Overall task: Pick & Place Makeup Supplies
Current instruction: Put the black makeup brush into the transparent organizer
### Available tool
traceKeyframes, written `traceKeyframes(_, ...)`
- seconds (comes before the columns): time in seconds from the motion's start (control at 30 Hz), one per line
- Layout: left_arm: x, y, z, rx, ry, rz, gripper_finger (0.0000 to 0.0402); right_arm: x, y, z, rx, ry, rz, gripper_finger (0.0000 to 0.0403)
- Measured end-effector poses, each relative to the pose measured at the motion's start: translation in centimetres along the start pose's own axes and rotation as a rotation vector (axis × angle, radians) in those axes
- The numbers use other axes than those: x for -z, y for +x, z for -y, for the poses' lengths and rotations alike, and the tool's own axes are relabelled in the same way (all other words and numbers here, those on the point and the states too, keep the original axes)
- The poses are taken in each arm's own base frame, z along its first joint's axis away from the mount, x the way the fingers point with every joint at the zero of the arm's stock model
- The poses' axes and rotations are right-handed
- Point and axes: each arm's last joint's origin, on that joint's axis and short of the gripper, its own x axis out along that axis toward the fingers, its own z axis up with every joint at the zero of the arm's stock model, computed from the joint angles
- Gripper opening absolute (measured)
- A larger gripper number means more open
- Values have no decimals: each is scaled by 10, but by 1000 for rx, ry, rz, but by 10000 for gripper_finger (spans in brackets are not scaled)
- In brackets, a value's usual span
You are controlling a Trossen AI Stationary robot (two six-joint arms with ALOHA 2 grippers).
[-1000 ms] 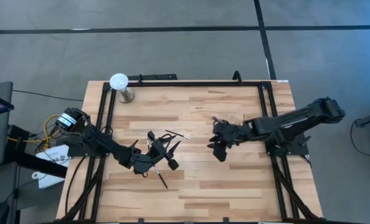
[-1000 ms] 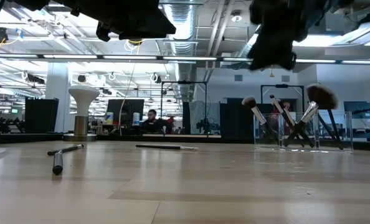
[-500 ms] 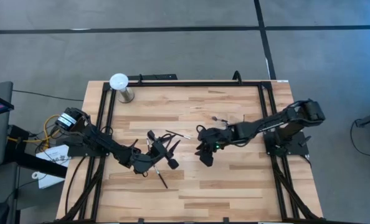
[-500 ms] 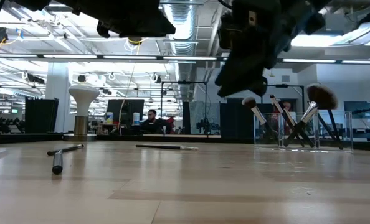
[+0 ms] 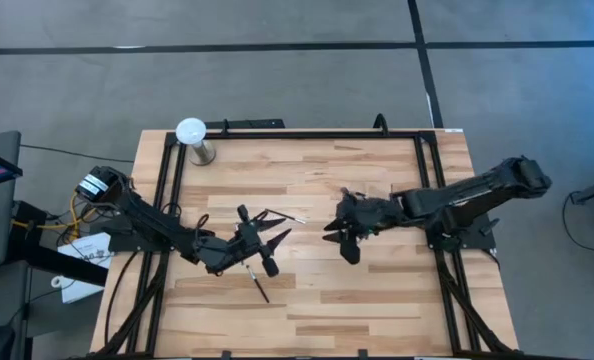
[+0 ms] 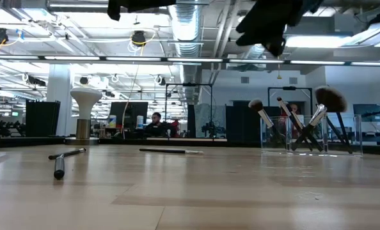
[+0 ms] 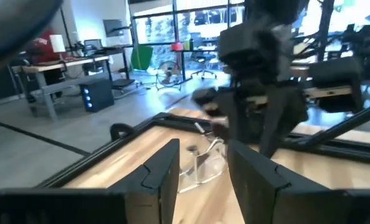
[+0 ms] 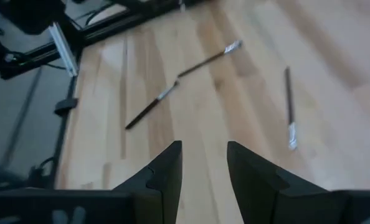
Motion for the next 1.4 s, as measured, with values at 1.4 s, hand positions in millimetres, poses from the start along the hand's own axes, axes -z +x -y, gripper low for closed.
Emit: traceKeyframes(1.4,138,76,-116,337,140,-679,131,16,31,-1,116,7,-145,117)
